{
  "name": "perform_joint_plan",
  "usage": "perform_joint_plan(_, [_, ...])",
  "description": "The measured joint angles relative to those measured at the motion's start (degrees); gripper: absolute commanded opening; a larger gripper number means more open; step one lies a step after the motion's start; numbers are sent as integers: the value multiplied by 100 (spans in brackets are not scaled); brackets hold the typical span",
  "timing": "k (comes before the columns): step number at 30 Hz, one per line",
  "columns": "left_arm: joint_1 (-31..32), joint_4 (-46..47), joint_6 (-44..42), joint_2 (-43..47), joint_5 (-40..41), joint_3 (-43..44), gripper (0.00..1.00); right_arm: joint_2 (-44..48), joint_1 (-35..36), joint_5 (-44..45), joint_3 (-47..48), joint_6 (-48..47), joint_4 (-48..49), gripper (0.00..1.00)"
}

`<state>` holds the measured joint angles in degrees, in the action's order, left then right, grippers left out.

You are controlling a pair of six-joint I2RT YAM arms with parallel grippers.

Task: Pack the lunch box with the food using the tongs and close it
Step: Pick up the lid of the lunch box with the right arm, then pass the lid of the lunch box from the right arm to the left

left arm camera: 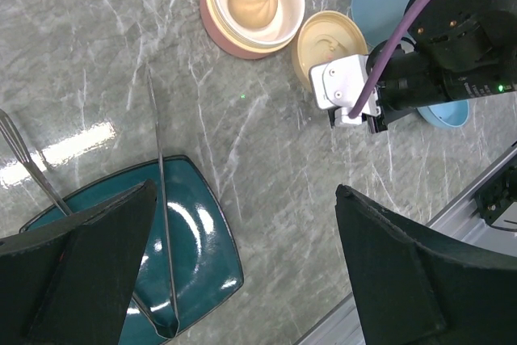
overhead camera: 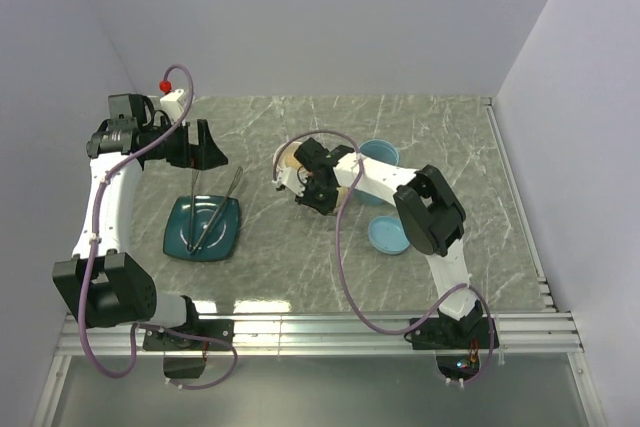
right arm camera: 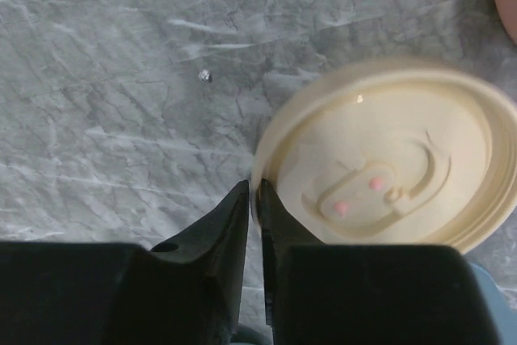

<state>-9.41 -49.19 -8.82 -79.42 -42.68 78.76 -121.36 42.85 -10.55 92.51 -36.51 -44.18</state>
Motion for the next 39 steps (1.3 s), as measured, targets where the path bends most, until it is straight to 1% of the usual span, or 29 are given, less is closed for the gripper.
perform_joint_plan(5, [0, 4, 9, 0, 0, 0, 99, 61, 111, 203, -170, 0, 203, 17])
perform_joint_plan(7, [0, 7, 13, 0, 0, 0, 99, 92, 146, 304, -229, -11, 267, 4])
perform_joint_plan(8, [0, 7, 22, 0, 0, 0, 99, 94, 157, 337, -236, -7, 289, 0])
perform_joint_plan(11, [0, 11, 76, 9, -4, 0, 99, 131, 164, 345, -260, 44, 306, 0])
perform_joint_plan(13, [0, 39, 101, 44, -17, 0, 99, 157, 164, 179, -249, 138, 234, 0])
perform_joint_plan(16, [-2, 144, 175, 164, -22, 0, 99, 256, 168, -284, -129, 372, -157, 0])
perform_joint_plan(18, [-24, 295, 278, 306, -37, 0, 99, 409, 168, -645, 160, 549, -457, 0])
perform_joint_plan(20, [-52, 479, 415, 511, -116, 0, 99, 590, 136, -1051, 649, 737, -693, 0])
perform_joint_plan(22, [-90, 721, 568, 741, -330, 0, 99, 809, 81, -1572, 1331, 953, -826, 0])
perform_joint_plan(24, [-125, 1032, 859, 951, -691, 0, 98, 964, -68, -2214, 2063, 1182, -968, 0])
perform_joint_plan(26, [-129, 1449, 1235, 1075, -1115, -55, 95, 1117, -334, -2852, 2702, 1427, -953, 0])
perform_joint_plan(29, [-129, 2625, 2238, 1272, -1888, -498, 92, 1360, -977, -4068, 3279, 2052, -769, 0])
perform_joint_plan(31, [-127, 3720, 3069, 1394, -2232, -949, 93, 1578, -1464, -4981, 3222, 2846, -216, 0])
perform_joint_plan(32, [-127, 4430, 3589, 1473, -2345, -1255, 94, 1679, -1646, -5311, 3049, 3263, 238, 0])
perform_joint_plan(33, [-127, 4970, 3965, 1539, -2389, -1488, 94, 1853, -1808, -5646, 2686, 3893, 907, 0])
perform_joint_plan(35, [-105, 5845, 4498, 1648, -2406, -1808, 95, 2142, -1969, -6087, 1856, 5445, 2581, 0])
perform_joint_plan(36, [-57, 6177, 4677, 1711, -2365, -1912, 96, 2249, -1996, -6271, 1425, 6356, 3565, 0])
perform_joint_plan(38, [131, 6568, 4787, 1849, -2177, -1980, 96, 2232, -1982, -6548, 1010, 8021, 5351, 0])
perform_joint_plan(39, [260, 6686, 4782, 1926, -2037, -1978, 95, 2168, -1978, -6610, 957, 8679, 6039, 0])
